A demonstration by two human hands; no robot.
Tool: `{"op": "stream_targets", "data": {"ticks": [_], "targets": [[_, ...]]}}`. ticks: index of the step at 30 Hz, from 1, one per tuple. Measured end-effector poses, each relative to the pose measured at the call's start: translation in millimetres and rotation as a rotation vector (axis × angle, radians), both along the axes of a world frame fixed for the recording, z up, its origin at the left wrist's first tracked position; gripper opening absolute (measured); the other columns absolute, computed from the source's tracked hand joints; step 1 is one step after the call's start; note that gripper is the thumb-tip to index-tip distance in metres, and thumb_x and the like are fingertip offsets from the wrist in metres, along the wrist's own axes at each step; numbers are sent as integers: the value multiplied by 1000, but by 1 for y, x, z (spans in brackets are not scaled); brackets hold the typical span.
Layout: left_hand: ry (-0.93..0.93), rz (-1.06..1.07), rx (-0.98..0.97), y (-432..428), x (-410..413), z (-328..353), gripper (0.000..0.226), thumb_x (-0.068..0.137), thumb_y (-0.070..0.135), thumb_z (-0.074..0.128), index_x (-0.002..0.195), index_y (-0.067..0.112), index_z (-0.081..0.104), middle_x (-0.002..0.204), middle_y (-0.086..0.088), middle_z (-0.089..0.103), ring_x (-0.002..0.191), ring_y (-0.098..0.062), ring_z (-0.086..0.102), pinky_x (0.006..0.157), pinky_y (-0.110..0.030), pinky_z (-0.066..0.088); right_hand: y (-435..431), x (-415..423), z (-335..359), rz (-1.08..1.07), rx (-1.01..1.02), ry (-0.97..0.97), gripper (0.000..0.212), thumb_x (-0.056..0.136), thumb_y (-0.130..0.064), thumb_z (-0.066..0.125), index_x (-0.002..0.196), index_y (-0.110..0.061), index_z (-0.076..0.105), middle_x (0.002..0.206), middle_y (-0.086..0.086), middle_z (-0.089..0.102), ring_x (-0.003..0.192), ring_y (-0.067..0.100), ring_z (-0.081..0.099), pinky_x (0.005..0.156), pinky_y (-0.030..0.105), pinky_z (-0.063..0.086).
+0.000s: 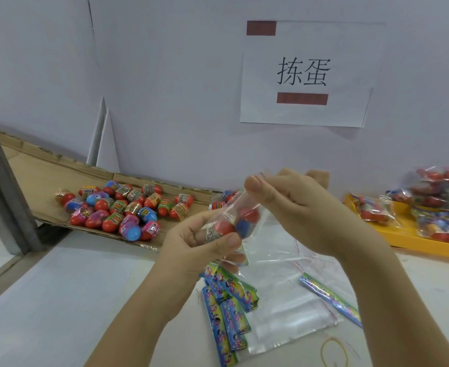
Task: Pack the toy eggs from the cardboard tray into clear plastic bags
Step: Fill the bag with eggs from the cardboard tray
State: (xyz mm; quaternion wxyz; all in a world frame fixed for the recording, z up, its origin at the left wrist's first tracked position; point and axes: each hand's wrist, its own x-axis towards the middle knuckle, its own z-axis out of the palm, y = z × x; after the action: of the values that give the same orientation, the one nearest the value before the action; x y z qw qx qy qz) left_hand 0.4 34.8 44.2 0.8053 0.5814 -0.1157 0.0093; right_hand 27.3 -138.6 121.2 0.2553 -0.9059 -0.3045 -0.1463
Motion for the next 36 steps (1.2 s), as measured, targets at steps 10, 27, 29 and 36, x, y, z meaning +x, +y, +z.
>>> {"op": "stream_targets", "data": {"ticks": [10, 27, 29, 36], "targets": [[17, 76, -118, -7, 2, -6, 63, 47, 15, 80, 109, 9, 68, 88, -12, 76, 71, -20, 72, 55, -27, 57, 0, 1, 0, -13, -132, -22, 45, 62, -81, 44, 79, -46, 67, 82, -29, 65, 99, -7, 41, 81, 28, 17], [318, 169, -589, -27, 3, -7, 40, 68, 20, 70, 107, 8, 71, 105, -13, 74, 86, -26, 74, 64, -35, 62, 9, 16, -17, -284, 5, -51, 55, 93, -58, 34, 82, -18, 70, 55, -6, 53, 72, 11, 55, 84, 32, 16], [350, 180, -600, -28, 2, -6, 44, 70, 21, 68, 112, 7, 69, 104, -14, 75, 82, -25, 75, 60, -33, 60, 11, 16, -19, -281, 23, -11, 54, 93, -58, 34, 80, -18, 67, 50, -10, 48, 69, 6, 54, 91, 36, 20], [382, 172, -640, -27, -1, -4, 39, 65, 14, 74, 103, 6, 74, 102, -15, 75, 85, -25, 75, 57, -27, 59, 7, 13, -13, -244, 135, 115, 67, 77, -73, 33, 78, -17, 70, 61, -8, 64, 69, 2, 52, 89, 39, 27]]}}
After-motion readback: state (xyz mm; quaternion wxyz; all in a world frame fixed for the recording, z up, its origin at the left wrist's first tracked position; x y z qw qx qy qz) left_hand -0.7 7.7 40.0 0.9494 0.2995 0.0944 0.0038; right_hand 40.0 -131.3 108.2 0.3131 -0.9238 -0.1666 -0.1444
